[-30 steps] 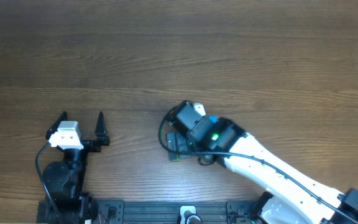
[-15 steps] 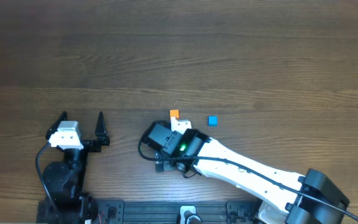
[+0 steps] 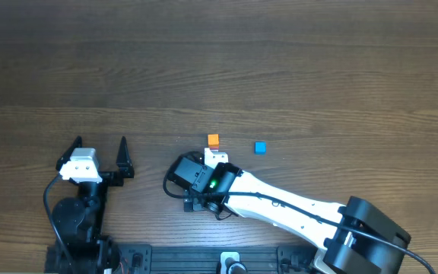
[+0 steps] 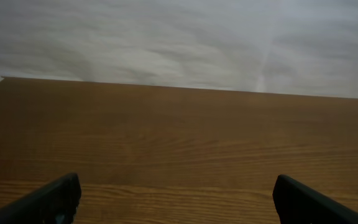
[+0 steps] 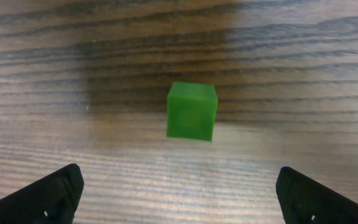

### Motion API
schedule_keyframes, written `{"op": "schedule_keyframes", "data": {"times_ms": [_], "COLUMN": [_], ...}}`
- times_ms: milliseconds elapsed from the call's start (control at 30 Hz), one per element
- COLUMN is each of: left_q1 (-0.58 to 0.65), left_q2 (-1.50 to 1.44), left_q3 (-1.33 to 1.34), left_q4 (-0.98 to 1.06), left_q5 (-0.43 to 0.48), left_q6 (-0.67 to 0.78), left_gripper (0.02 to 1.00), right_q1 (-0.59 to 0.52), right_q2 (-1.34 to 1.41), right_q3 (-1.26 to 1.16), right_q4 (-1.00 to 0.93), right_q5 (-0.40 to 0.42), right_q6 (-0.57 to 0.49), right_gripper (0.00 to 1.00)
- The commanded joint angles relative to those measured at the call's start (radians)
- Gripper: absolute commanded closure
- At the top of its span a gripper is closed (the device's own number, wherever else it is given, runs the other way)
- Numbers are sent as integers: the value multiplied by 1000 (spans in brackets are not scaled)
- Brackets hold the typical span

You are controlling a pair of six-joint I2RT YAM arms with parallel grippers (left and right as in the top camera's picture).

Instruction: Stack Cubes

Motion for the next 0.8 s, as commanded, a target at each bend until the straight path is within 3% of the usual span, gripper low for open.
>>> {"op": "schedule_keyframes", "data": {"times_ms": [33, 500, 800], "left_q1": [5, 5, 5], "left_q2": [-8, -8, -8], "left_q3": [-6, -6, -6], "left_q4": [-2, -2, -2], "left_q5": [10, 10, 9], "left_q6": [12, 12, 11], "left_gripper": [18, 18, 18], "right_q1": [7, 6, 2], "right_q2": [9, 58, 82], "right_q3": [-58, -92, -92], "right_q4": [53, 120, 147], "right_q5": [-2, 35, 55], "right_q6": [16, 13, 14], "right_gripper": [9, 14, 82]}}
